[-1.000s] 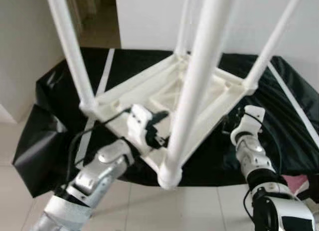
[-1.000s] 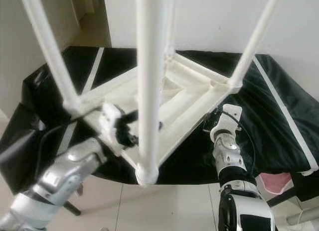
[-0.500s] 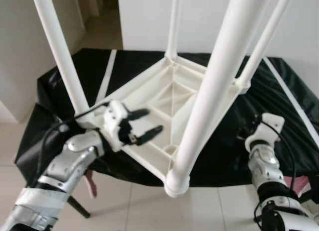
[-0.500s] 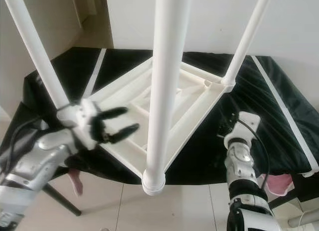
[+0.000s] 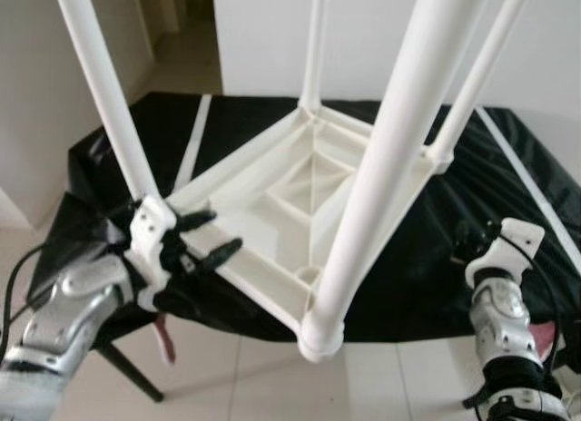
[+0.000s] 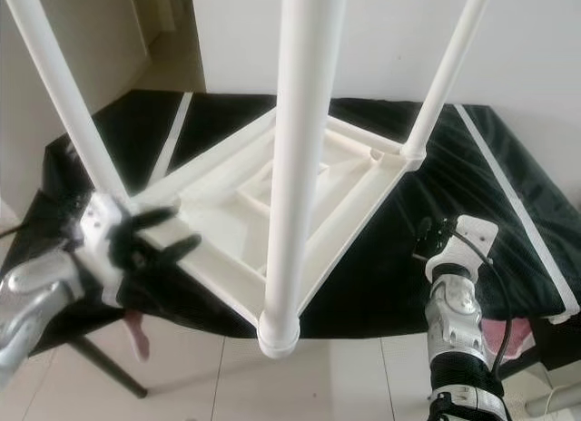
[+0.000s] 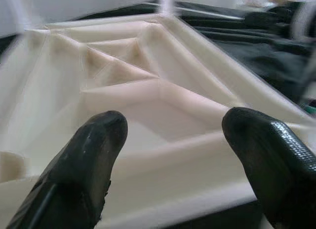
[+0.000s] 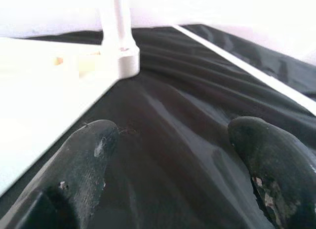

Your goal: Building children table

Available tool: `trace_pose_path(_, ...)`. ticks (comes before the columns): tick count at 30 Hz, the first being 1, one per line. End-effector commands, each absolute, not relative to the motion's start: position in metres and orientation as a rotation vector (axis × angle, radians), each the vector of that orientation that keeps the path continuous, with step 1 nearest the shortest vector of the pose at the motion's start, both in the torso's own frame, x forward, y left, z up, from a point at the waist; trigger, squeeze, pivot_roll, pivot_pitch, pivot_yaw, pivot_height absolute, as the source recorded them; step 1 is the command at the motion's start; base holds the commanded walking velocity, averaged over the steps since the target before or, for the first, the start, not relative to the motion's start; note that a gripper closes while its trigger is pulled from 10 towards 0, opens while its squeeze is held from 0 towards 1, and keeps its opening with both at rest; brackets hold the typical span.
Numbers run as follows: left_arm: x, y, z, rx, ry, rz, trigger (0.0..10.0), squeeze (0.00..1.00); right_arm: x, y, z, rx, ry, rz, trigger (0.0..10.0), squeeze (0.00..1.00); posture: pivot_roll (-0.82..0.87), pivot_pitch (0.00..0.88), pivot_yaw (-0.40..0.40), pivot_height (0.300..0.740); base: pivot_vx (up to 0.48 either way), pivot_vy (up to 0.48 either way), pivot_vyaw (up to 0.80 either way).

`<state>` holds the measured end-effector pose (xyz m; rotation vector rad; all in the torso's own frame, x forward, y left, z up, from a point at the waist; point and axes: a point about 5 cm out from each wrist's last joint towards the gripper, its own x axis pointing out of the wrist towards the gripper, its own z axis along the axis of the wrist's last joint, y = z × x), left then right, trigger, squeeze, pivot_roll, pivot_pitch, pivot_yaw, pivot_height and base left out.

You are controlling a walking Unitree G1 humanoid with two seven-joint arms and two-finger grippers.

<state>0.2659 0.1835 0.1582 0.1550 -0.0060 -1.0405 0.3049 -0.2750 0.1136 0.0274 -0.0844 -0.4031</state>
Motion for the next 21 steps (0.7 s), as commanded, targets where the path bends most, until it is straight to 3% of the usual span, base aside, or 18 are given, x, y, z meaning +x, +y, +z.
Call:
trace_pose_path(1, 0.251, 0.176, 0.151, 0.162, 0.044, -1.177, 10.0, 0.0, 0.3, -0.279, 0.111, 0.022, -0.075, -0.409, 10.0, 0.0, -0.01, 0.0, -0.018, 0.74, 0.0, 0.0, 0.0)
trace_pose_path(9, 0.237, 0.151, 0.134, 0.228, 0.107, -1.272, 10.0, 0.0, 0.297, -0.275, 0.114, 0.029, -0.073, -0.395, 10.0, 0.0, -0.01, 0.007, -0.019, 0.74, 0.0, 0.0, 0.0)
trace_pose_path(21, 0.253, 0.126, 0.11, 0.356, 0.153, -1.146, 10.0, 0.0, 0.294, -0.275, 0.115, 0.043, -0.075, -0.407, 10.0, 0.0, -0.03, 0.017, -0.012, 0.74, 0.0, 0.0, 0.0)
